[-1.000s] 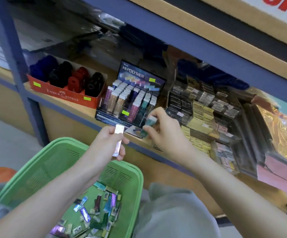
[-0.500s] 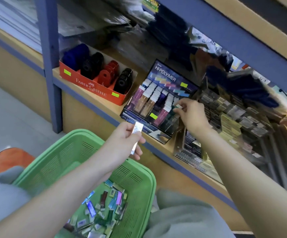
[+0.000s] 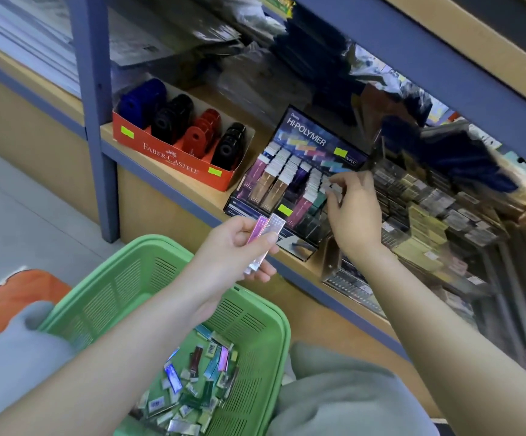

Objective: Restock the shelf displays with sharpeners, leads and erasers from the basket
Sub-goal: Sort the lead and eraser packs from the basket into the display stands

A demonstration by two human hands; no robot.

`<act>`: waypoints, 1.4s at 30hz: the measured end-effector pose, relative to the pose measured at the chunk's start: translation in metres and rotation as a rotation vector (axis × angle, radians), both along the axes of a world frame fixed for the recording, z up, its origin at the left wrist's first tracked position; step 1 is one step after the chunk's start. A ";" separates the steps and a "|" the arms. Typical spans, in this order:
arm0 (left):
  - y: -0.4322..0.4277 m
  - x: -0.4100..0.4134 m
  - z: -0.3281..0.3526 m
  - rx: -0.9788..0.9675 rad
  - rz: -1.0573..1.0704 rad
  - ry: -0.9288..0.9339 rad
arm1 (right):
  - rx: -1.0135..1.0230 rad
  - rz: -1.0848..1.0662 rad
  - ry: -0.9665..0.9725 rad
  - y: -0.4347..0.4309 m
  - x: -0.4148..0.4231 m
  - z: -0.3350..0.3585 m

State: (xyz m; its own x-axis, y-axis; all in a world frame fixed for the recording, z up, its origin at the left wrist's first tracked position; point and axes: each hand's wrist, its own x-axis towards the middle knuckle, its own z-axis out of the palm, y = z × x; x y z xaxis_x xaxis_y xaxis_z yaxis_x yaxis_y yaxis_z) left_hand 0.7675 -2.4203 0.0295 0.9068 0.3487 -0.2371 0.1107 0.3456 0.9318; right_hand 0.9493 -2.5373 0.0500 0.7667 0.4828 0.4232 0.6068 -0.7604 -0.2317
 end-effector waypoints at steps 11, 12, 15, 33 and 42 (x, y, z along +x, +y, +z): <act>-0.006 0.005 -0.012 0.039 -0.072 0.094 | 0.150 0.374 0.609 -0.009 -0.094 0.003; -0.006 0.005 -0.012 0.017 -0.084 0.097 | 0.167 0.365 0.606 -0.012 -0.095 0.004; -0.006 0.006 -0.013 -0.015 -0.075 0.085 | 0.288 0.298 0.649 -0.022 -0.097 0.007; -0.003 0.002 0.004 0.210 0.036 0.009 | 0.230 0.234 0.637 -0.014 -0.086 0.027; 0.008 0.000 0.001 0.313 0.095 -0.010 | 0.322 0.167 0.403 0.023 -0.039 0.030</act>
